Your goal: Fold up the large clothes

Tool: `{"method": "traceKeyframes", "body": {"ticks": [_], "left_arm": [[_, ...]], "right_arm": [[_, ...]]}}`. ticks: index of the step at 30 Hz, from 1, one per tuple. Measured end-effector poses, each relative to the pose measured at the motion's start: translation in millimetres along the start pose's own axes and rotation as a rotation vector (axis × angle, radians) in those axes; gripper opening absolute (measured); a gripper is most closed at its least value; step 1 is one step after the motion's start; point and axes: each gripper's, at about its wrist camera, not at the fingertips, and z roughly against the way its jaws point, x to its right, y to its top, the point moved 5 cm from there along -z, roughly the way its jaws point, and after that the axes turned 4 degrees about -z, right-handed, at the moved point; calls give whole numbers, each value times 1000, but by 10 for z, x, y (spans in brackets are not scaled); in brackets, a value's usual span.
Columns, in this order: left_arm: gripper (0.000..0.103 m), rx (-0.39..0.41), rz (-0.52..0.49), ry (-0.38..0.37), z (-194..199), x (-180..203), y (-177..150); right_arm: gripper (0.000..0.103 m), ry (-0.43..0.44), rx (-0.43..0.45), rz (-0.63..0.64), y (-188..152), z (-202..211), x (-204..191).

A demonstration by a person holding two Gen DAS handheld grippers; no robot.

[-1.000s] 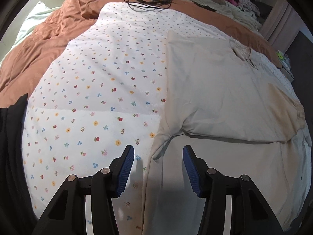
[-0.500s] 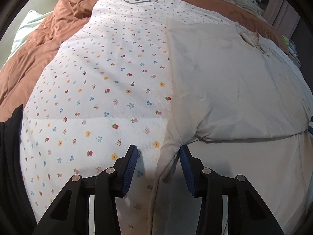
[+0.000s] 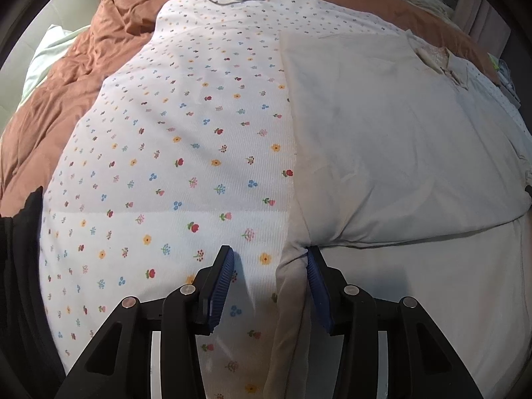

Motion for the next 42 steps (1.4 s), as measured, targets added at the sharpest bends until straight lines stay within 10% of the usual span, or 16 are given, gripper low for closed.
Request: {"method": "traceKeyframes", "body": {"ticks": [6,11,27,42], "left_arm": [[50,29,34,-32,211,47,9],[86,147,17,-38,622,206,109],[87,246,-75,-118,1246,1137,267],[87,255,-181,-153,1286,2143,491]], "right_arm": [[48,20,41,40,-32,449,118],[55,-23,106,62,9,931,454],[56,-73,300,-130,271,2269,1932],[56,-44,418,-313,561,2680,2993]]}}
